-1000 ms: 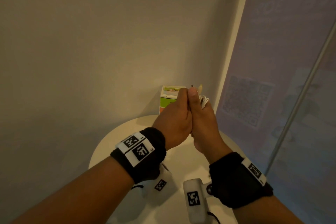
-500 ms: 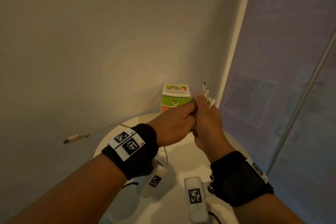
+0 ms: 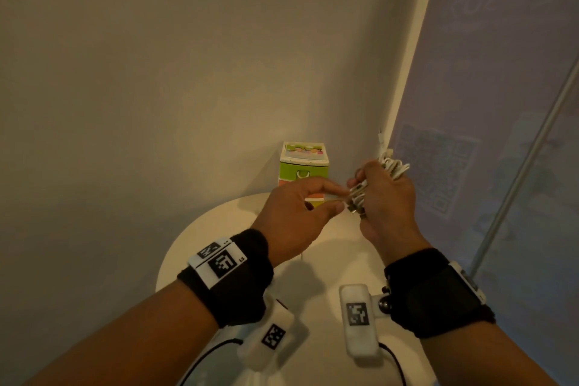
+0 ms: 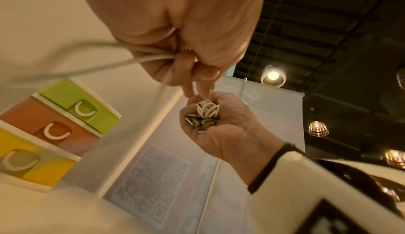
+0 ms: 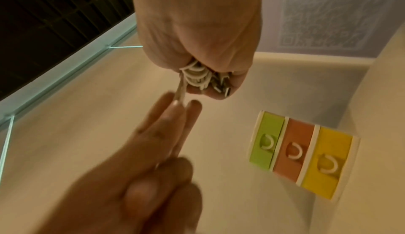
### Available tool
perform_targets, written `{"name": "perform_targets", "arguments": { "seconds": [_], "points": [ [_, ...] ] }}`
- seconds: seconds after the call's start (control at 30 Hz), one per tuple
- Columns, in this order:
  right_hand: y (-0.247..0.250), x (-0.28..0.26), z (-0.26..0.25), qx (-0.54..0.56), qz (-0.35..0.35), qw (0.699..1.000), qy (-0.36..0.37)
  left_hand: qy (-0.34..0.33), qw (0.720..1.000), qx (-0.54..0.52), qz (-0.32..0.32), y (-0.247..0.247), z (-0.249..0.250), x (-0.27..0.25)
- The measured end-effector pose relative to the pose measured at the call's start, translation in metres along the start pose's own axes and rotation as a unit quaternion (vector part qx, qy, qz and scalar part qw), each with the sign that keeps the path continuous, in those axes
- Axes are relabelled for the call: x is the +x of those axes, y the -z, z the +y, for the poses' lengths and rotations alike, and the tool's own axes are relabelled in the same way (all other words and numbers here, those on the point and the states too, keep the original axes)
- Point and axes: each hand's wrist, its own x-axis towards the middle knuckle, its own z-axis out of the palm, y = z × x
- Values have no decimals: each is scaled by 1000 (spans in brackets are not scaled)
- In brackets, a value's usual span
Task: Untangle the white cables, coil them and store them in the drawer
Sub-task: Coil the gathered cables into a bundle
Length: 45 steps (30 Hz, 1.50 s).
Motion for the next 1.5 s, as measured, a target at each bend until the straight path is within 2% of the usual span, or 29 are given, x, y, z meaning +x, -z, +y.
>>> {"name": "perform_targets", "arguments": {
  "seconds": [0.07,0.17,0.3,0.37,0.47,0.6,0.67,0.77,0.87,0.93,1.1,1.27,1.37,1.43,1.5],
  "points": [
    [10,7,-1,-2,-30,1000,4,1,998,51,-42,9,-2,1],
    [27,13,3,-104,-106,989,5,-15,976,173,-135,25,-3,4],
    [39,8,-2,-288,-201,936,22,17,959,193,-207,38,-1,12],
    [42,4,-9,-348,-208,913,44,30,956,186,-222,45,1,16],
    [42,-1,-14,-379,-210,896,92,29,959,172,-223,47,-3,23],
    [34,-13,-6,-391,-251,874,144,-9,973,152,-174,33,-6,29],
    [32,-17,0,-377,-244,884,129,-16,977,135,-162,28,-3,29],
    [31,-23,4,-319,-219,920,62,-34,980,126,-150,24,-3,29],
    [31,-31,2,-267,-233,935,15,-50,980,112,-159,22,-1,29],
    [30,-32,0,-250,-249,936,-2,-53,980,106,-161,22,0,29],
    [35,-21,2,-225,-285,932,13,-62,983,97,-141,21,0,32],
    [38,-16,1,-274,-301,913,25,-43,990,59,-118,15,1,30],
    [39,-10,6,-257,-245,934,22,29,994,-23,-101,14,0,29],
    [38,-2,9,-181,-188,965,2,65,990,-93,-88,13,-3,27],
    [35,4,11,-103,-126,987,-11,73,989,-113,-59,7,-9,23]
  ]
}}
